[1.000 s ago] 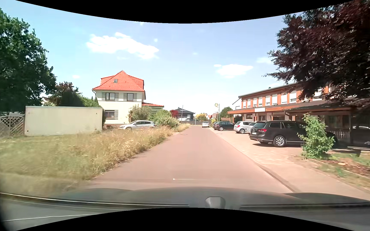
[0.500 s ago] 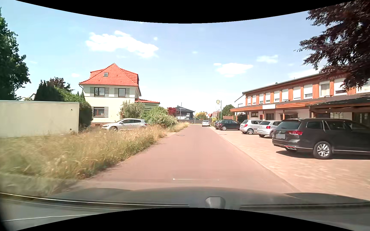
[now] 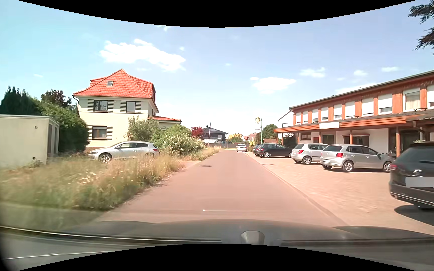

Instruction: Follow the waypoints while adhering to traffic rules and regulations

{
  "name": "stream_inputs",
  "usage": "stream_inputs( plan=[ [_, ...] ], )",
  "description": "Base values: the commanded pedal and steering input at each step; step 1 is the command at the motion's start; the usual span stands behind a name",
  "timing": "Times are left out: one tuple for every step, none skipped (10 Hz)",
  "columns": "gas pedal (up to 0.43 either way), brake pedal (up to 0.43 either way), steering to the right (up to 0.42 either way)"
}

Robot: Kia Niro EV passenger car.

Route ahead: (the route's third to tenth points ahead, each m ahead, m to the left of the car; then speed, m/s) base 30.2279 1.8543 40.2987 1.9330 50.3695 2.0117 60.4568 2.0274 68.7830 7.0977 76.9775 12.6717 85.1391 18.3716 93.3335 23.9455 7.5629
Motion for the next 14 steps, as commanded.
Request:
stream_inputs(
  plan=[
    [0.118,0.006,0.012],
    [0.118,0.006,0.012],
    [0.118,0.006,0.012],
    [0.118,0.006,0.012],
    [0.118,0.006,0.012],
    [0.118,0.006,0.012],
    [0.118,0.006,0.011],
    [0.118,0.006,0.009],
    [0.118,0.006,0.005],
    [0.118,0.006,0.002],
    [0.118,0.006,0.002],
    [0.118,0.006,0.002],
    [0.118,0.006,0.002],
    [0.118,0.006,0.002]
  ],
)
